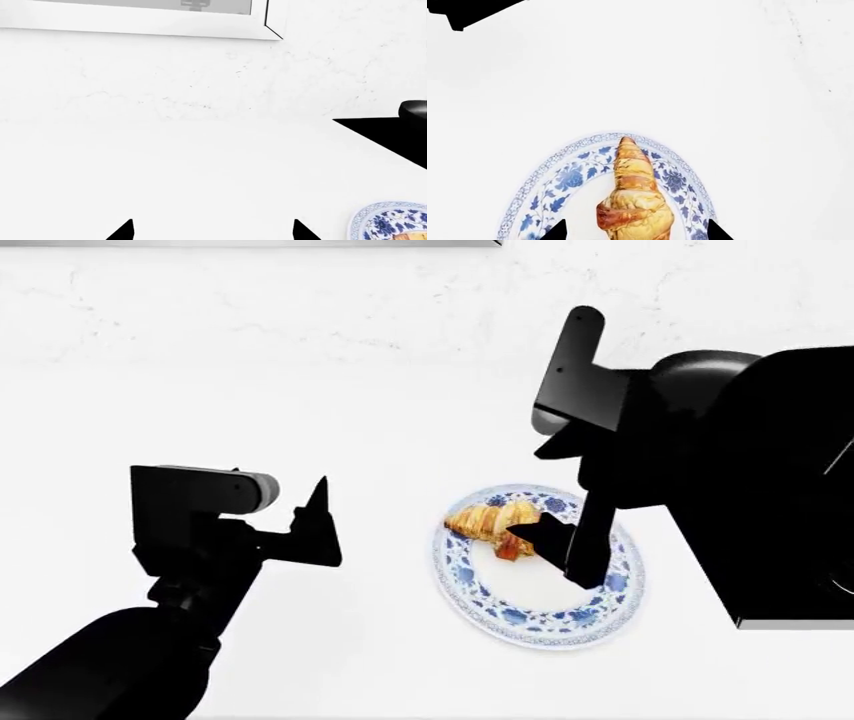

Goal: Pick the croissant and place it on the pan. Then turn on the stove to warm the croissant.

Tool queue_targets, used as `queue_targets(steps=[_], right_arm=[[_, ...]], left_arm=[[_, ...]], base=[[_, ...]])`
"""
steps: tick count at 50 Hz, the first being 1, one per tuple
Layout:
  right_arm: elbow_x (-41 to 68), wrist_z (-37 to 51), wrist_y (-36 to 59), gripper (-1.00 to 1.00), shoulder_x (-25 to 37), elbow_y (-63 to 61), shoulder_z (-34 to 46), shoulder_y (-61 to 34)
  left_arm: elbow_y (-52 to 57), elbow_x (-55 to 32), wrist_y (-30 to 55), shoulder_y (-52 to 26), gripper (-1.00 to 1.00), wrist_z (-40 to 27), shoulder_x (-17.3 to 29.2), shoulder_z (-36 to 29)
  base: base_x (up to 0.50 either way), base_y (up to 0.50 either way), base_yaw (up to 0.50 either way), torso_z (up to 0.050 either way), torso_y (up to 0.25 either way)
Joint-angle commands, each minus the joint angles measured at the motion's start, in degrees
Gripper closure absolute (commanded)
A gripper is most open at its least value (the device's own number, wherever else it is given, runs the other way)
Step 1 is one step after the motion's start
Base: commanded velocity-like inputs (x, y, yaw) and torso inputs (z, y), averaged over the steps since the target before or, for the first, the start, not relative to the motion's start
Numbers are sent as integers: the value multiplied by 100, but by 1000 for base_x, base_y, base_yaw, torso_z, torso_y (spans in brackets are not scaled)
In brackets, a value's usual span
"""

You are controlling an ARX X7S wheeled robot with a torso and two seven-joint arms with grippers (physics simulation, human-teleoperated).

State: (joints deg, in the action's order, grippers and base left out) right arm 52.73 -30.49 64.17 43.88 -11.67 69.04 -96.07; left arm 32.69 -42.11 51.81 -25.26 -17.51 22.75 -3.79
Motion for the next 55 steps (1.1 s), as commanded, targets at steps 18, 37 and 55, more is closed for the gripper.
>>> queue_targets(steps=[18,37,55], right_arm=[[-345,-238,-406,-100,-259,545,277,241],[-396,-264,-489,-100,-284,677,370,397],[-544,-303,-528,-100,-365,859,513,437]], left_arm=[[-62,-35,-64,-30,-100,-21,27,-45],[-97,-46,-66,-92,-100,-65,47,-93],[-147,-61,-106,-114,-100,-77,49,-129]], base=[[0,0,0,0,0],[0,0,0,0,0],[0,0,0,0,0]])
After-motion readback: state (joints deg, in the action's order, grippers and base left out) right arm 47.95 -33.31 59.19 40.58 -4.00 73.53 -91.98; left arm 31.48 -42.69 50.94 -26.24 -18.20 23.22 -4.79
